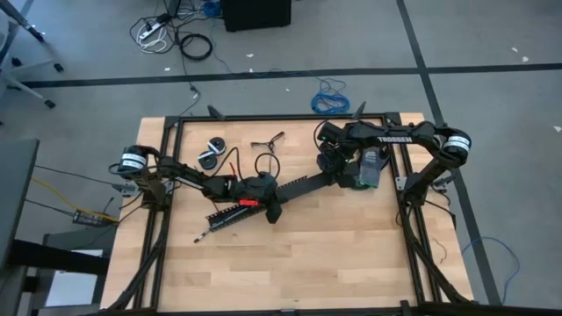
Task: Ziptie cables
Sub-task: Insert the black cover of the black cable duct
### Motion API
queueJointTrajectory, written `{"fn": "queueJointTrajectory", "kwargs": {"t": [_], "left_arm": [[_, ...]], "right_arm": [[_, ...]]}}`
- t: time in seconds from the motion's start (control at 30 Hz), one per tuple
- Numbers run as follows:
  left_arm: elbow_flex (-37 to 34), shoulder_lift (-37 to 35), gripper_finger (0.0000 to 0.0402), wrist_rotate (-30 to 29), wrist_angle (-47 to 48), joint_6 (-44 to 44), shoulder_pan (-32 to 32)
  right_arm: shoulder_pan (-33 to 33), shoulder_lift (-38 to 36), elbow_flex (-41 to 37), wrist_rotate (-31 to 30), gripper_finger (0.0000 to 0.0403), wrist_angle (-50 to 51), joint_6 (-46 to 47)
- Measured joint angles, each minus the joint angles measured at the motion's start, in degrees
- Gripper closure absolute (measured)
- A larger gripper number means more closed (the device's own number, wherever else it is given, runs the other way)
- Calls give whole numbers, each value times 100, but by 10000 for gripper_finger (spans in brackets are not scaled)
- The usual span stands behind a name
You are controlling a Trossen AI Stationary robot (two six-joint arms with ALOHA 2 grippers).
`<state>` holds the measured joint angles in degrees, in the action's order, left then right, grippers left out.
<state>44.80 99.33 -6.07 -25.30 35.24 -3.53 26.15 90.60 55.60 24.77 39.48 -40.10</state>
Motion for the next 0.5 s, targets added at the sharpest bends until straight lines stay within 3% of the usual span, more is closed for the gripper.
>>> {"fn": "queueJointTrajectory", "kwargs": {"t": [0.4, 0.5], "left_arm": [[0, -4, 401, -7, -424, 4, 0], [-2, -143, 401, -254, -415, 42, 0]], "right_arm": [[70, -110, 84, 50, 173, 106, -2], [205, -266, 131, 100, 174, 135, 63]]}}
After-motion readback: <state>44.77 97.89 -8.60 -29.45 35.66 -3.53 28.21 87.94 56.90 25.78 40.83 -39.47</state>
